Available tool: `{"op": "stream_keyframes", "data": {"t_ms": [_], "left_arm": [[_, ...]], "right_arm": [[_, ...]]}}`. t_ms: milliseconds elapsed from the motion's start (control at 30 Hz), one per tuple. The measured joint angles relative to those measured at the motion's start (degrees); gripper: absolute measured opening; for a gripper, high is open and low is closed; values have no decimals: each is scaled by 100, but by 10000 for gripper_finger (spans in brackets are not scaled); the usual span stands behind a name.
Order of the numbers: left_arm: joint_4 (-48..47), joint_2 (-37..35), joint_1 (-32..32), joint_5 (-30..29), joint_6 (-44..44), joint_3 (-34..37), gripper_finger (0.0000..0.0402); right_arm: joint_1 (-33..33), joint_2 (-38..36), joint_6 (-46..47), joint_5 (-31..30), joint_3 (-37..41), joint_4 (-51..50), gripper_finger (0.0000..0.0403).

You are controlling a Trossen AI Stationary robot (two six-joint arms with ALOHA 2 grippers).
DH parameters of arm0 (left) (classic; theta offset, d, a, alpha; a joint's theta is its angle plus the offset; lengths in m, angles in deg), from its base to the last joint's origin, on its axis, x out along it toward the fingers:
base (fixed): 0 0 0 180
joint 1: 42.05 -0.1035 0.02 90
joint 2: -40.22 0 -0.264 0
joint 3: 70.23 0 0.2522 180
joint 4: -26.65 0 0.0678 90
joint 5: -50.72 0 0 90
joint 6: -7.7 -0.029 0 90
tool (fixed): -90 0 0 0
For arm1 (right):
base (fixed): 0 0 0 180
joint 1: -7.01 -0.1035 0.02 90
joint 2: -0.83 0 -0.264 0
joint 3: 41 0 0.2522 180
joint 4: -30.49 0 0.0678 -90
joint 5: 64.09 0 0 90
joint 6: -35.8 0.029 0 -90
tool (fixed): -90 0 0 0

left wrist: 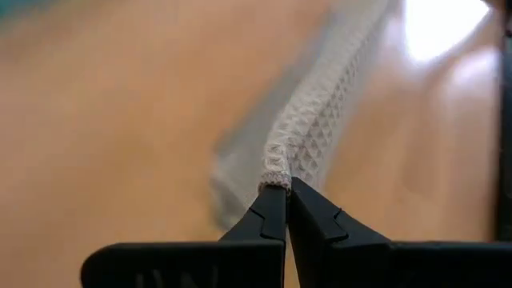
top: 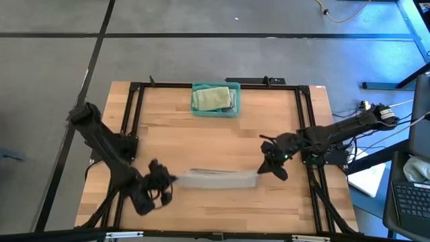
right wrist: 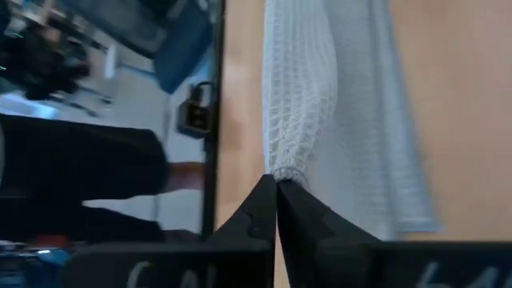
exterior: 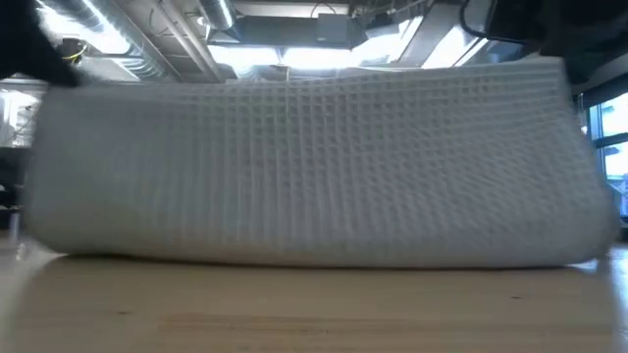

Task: Fold microfiber towels
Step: Fold the gray towel

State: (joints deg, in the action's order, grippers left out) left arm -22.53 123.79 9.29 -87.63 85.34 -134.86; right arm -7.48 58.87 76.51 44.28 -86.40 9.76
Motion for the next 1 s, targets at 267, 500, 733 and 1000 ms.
{"op": "stream_keyframes", "data": {"t_ms": [267, 500, 733, 1000], "left_arm": [[2687, 1218, 405, 461, 26, 0, 0], [2856, 1359, 403, 493, -3, 0, 0], [2927, 1357, 406, 651, 18, 0, 4], [3690, 1348, 426, 1125, -6, 0, 50]], "right_arm": [[-730, 230, 902, 155, 430, 667, 10], [-1057, 266, 1009, 213, 430, 678, 15], [-1147, 267, 1000, 242, 430, 458, 101], [-1169, 267, 1194, 262, 430, 137, 178]]}}
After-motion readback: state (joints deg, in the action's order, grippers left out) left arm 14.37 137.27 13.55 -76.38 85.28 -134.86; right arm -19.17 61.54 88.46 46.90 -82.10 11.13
